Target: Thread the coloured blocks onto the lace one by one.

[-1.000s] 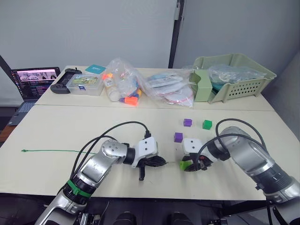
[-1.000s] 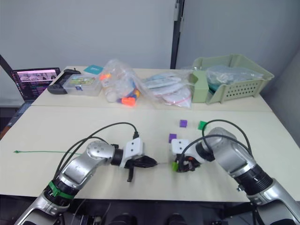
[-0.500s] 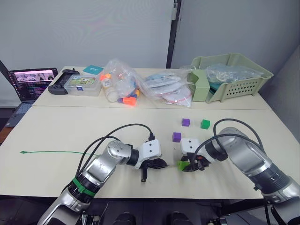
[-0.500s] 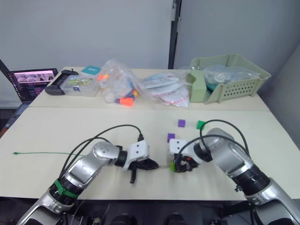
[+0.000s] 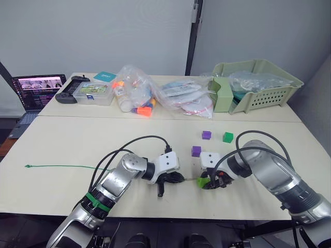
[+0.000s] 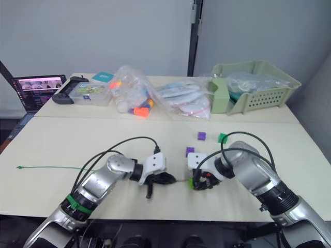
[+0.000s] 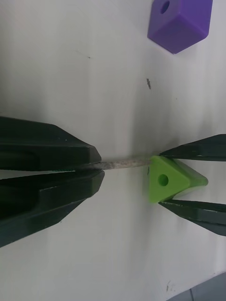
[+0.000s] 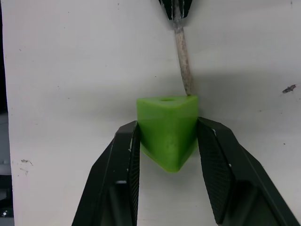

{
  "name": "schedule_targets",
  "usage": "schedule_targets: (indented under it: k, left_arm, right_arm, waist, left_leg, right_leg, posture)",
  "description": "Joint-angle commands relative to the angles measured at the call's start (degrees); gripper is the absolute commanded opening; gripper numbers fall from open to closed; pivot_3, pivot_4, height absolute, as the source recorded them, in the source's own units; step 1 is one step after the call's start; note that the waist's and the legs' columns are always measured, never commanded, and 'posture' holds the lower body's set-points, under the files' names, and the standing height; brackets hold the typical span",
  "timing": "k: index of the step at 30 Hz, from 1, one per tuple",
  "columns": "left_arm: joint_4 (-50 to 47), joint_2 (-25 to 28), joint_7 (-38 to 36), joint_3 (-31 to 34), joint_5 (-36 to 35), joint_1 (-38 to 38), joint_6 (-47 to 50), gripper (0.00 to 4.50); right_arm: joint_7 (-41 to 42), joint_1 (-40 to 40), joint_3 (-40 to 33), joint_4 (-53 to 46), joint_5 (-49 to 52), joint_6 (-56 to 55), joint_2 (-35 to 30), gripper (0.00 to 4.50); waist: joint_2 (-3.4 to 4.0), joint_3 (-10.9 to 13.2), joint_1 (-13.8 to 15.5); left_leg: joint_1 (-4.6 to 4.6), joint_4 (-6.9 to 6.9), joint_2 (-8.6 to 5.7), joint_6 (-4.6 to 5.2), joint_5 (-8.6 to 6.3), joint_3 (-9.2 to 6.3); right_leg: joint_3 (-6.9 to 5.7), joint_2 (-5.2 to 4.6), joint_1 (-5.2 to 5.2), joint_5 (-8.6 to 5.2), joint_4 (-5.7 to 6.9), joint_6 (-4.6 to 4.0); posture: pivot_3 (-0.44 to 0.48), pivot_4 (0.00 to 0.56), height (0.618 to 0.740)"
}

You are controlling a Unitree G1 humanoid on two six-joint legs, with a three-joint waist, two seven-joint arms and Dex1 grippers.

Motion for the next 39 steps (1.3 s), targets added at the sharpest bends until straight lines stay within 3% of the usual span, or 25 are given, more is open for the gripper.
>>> schedule_targets:
  k: [1,19,31,36,37,39]
  left_arm:
    - [-1.93,-0.86,-0.84,-0.54,-0.55,-1.07,-0.73,0.00]
    - [-4.39,-0.01,-3.46,-0.69,-1.76,-1.17,1.41,0.00]
    - [4.96,-8.79,1.67,-1.33,0.87,-5.30,-1.93,0.00]
    - [5.20,-9.83,1.70,-0.23,-0.20,-4.98,-0.86,0.00]
    - [4.99,-9.93,1.73,0.14,-0.57,-4.78,-0.45,0.70]
    - [4.30,-9.81,1.65,0.58,-0.93,-4.49,0.18,1.34]
  right_arm:
    - [-0.04,-0.13,0.72,-1.37,1.05,0.20,0.25,1.26]
    - [-0.29,-0.76,1.83,-0.82,0.52,-0.12,1.19,1.26]
    - [-0.76,-0.99,1.42,-0.71,0.79,-0.05,1.24,1.26]
    - [-0.96,-1.08,1.50,-0.51,0.89,-0.21,0.97,1.26]
    - [-1.01,-1.10,1.50,-0.51,0.91,-0.19,0.98,1.26]
    - [-1.13,-1.12,1.47,-0.46,0.95,-0.18,1.06,1.26]
  waist:
    - [0.00,0.00,0.01]
    - [0.00,0.00,-0.17]
    - [0.01,0.00,-0.07]
    - [0.00,0.00,0.10]
    - [0.00,0.00,0.08]
    - [0.00,0.00,0.00]
  left_leg:
    - [0.00,0.00,0.00,0.00,0.00,0.00]
    - [0.02,-0.01,0.04,0.01,-0.01,-0.01]
    - [0.00,0.02,0.02,0.01,-0.01,0.00]
    - [-0.04,0.10,-0.02,0.00,0.00,0.00]
    - [-0.04,0.10,-0.02,0.01,0.00,0.00]
    - [-0.02,0.09,-0.01,0.01,0.00,-0.02]
  right_leg:
    - [0.00,0.00,0.00,0.00,0.00,0.00]
    - [0.00,0.05,-0.02,0.00,0.03,-0.01]
    - [0.00,0.05,-0.03,0.00,0.07,-0.01]
    - [0.00,-0.01,-0.01,0.00,0.06,0.01]
    - [0.00,-0.01,-0.01,0.00,0.06,0.01]
    - [0.00,0.00,-0.01,0.00,0.07,0.01]
  posture:
    - [0.000,0.150,0.740]
    - [0.000,0.150,0.740]
    - [0.000,0.150,0.740]
    - [0.000,0.150,0.740]
    - [0.000,0.150,0.740]
    - [0.000,0.150,0.740]
